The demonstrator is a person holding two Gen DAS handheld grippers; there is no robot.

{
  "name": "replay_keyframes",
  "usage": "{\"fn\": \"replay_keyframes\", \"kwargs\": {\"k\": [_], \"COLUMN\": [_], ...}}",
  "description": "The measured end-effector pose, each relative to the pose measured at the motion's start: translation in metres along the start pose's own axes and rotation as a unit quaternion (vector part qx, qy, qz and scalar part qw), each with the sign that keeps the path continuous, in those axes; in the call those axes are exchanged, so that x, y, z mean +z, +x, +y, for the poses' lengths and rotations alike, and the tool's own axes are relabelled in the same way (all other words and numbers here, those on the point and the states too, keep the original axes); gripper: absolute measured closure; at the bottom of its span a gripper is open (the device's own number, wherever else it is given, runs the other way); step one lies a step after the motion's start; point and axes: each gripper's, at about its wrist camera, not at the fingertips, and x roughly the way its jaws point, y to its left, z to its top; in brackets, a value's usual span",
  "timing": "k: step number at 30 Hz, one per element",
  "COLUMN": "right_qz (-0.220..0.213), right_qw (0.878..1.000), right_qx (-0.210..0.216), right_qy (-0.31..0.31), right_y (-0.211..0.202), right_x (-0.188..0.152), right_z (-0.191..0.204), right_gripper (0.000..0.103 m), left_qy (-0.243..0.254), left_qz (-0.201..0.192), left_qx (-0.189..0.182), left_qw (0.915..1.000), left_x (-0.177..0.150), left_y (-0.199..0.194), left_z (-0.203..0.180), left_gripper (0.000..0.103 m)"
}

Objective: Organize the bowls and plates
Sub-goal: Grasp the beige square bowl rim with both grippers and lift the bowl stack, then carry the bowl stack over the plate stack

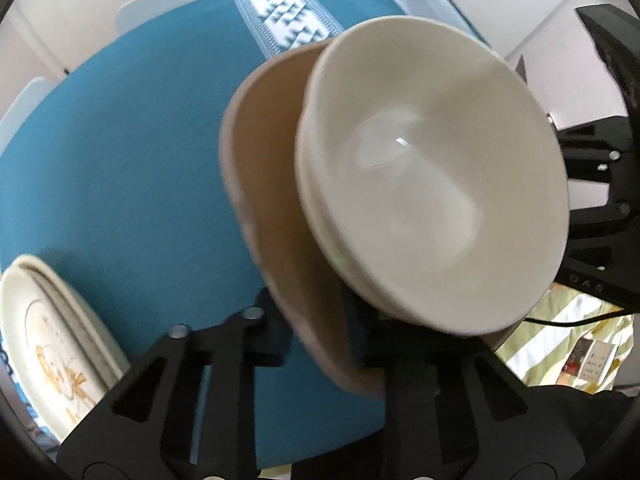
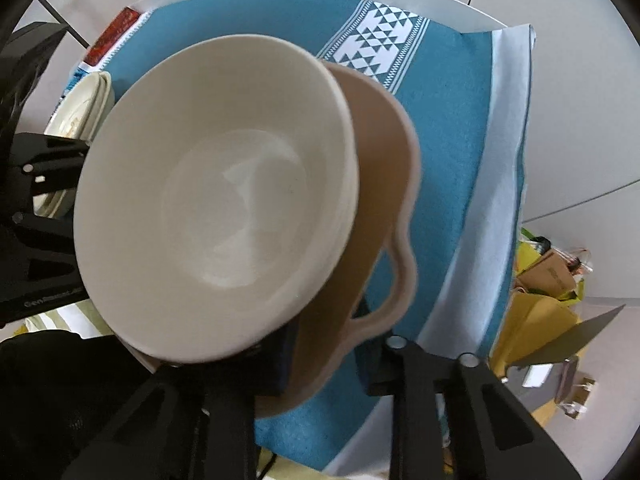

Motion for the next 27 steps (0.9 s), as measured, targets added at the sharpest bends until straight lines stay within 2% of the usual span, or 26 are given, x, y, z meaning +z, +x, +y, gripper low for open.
{"fn": "replay_keyframes", "kwargs": {"k": [1, 6, 14, 15, 20, 27], "right_qz": [-0.006, -0.038, -0.056, -0.059, -0.072, -0.096], "right_qw": [1.000, 0.999, 0.998, 0.998, 0.997, 0.994], "right_qx": [0.001, -0.002, -0.014, -0.019, -0.024, -0.027], "right_qy": [0.002, 0.011, 0.009, 0.007, -0.001, -0.033], "right_y": [0.001, -0.006, -0.017, -0.020, -0.031, -0.059], "right_x": [-0.002, -0.006, -0.002, -0.003, -0.001, 0.008], "right_z": [0.001, 0.003, 0.011, 0.012, 0.013, 0.038], "right_gripper": [0.090, 0.090, 0.090, 0.090, 0.090, 0.090], "left_qy": [0.003, 0.011, 0.010, 0.008, 0.002, -0.018], "left_qz": [-0.003, -0.019, -0.040, -0.044, -0.058, -0.086], "left_qx": [0.005, 0.016, 0.032, 0.035, 0.043, 0.058], "left_qw": [1.0000, 0.9996, 0.9986, 0.9984, 0.9974, 0.9944], "left_x": [0.000, -0.002, -0.003, -0.016, -0.017, -0.030], "left_y": [0.000, -0.003, -0.013, -0.020, -0.037, -0.083], "left_z": [-0.003, -0.008, -0.013, -0.024, -0.025, -0.005], "left_gripper": [0.091, 0.091, 0.091, 0.091, 0.091, 0.091]}}
